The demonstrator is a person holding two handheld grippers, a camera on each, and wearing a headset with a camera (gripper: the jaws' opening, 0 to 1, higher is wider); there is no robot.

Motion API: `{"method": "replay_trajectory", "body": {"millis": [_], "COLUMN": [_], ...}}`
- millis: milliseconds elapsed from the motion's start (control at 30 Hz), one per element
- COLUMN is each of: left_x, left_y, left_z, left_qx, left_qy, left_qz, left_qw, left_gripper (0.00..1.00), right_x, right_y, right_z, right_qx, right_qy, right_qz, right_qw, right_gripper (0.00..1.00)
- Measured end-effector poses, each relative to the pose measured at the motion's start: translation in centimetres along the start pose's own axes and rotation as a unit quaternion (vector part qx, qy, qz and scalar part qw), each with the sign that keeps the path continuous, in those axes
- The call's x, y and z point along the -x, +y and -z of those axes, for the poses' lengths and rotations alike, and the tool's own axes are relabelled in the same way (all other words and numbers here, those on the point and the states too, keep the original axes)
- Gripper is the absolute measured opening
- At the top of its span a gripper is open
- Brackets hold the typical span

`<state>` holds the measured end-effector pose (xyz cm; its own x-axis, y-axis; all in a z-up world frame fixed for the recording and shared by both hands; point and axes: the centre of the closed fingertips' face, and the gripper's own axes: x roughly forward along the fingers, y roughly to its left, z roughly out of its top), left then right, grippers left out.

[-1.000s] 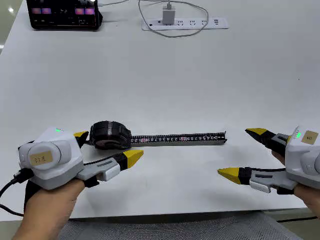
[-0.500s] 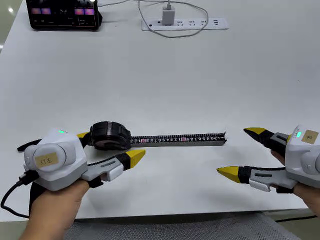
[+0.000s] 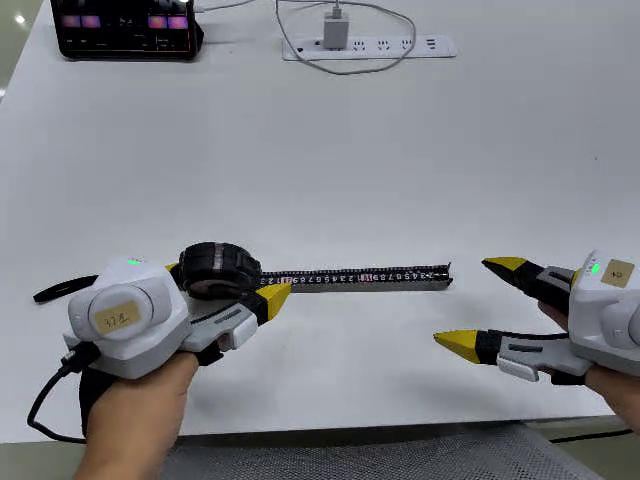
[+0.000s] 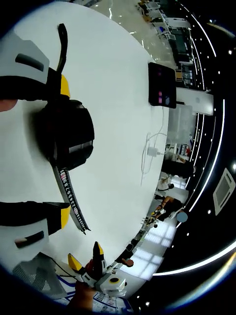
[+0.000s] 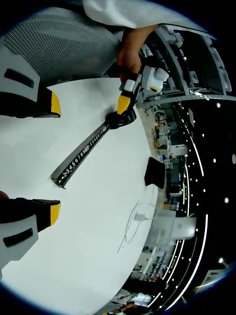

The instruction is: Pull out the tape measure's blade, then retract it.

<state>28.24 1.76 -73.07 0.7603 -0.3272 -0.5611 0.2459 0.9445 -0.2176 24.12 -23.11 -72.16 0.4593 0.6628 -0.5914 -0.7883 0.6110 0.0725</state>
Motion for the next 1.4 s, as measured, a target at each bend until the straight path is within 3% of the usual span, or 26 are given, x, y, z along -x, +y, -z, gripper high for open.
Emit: {"method": "replay_trajectory", "body": {"millis": [467,533,633,833,967,1400], "left_x": [-0.6,-0.7,-0.8,-1.0,-1.2,-1.3], "left_y": [1.3,1.4,1.7,2.1,2.2,2.2], "left_z": [0.2,0.0,0.2,0.3,0.2,0.3], "left_qx": [0.010,0.024,0.013,0.009,0.023,0.026], "left_qy": [0.007,0.003,0.007,0.008,0.004,0.004], "left_qz": [-0.054,-0.055,-0.067,-0.077,-0.076,-0.075], "left_qw": [0.9985,0.9982,0.9976,0.9970,0.9968,0.9968], "left_gripper": [0.67,0.66,0.63,0.59,0.59,0.59], "right_x": [-0.1,-0.1,-0.1,-0.2,-0.4,-0.9], "right_y": [-0.1,-0.1,-0.2,-0.2,-0.3,-1.7], "right_z": [0.1,0.1,0.1,0.1,0.2,0.9], "right_qx": [0.008,0.010,0.012,0.014,0.016,0.043], "right_qy": [0.004,0.004,0.005,0.007,0.008,0.028], "right_qz": [-0.003,-0.004,-0.004,-0.006,-0.007,-0.012], "right_qw": [1.0000,0.9999,0.9999,0.9999,0.9998,0.9986], "right_gripper": [0.59,0.57,0.57,0.56,0.56,0.53]}}
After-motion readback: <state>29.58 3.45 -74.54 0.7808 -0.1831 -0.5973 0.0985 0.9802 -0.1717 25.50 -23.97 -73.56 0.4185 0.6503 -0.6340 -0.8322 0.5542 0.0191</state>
